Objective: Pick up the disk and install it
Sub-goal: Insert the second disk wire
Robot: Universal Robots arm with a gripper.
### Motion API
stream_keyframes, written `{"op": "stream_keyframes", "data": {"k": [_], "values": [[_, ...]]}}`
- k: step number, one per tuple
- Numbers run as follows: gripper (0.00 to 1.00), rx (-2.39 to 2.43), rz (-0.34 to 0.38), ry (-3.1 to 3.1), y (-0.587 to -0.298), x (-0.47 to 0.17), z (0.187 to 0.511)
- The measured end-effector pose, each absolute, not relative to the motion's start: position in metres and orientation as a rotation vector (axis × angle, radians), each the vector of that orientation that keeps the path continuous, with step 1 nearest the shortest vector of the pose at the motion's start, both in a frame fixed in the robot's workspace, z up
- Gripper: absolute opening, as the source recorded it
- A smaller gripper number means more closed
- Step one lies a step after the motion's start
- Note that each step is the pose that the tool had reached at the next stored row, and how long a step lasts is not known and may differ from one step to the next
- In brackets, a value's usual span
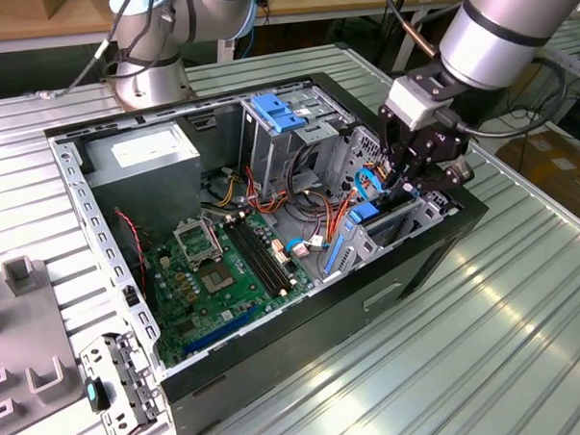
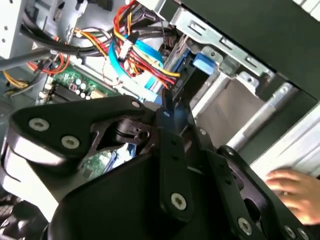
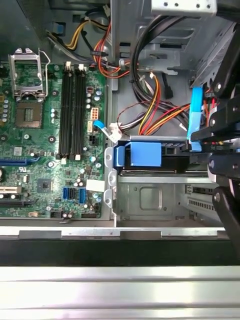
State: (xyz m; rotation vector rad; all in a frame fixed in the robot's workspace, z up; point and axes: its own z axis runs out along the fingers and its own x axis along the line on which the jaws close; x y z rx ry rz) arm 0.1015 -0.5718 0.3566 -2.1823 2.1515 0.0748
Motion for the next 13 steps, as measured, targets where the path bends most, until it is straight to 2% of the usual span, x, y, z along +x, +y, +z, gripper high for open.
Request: {"op": "stream_keyframes", "data": {"k": [4,5,13], "values": [[0.22,-2.183,0.074,2.152,-0.5718,0.1015,0.3574],[0.11,-2.183,0.074,2.152,-0.5718,0.1015,0.3574],[0.11,-2.183,0.074,2.152,-0.5718,0.1015,0.3575]]}}
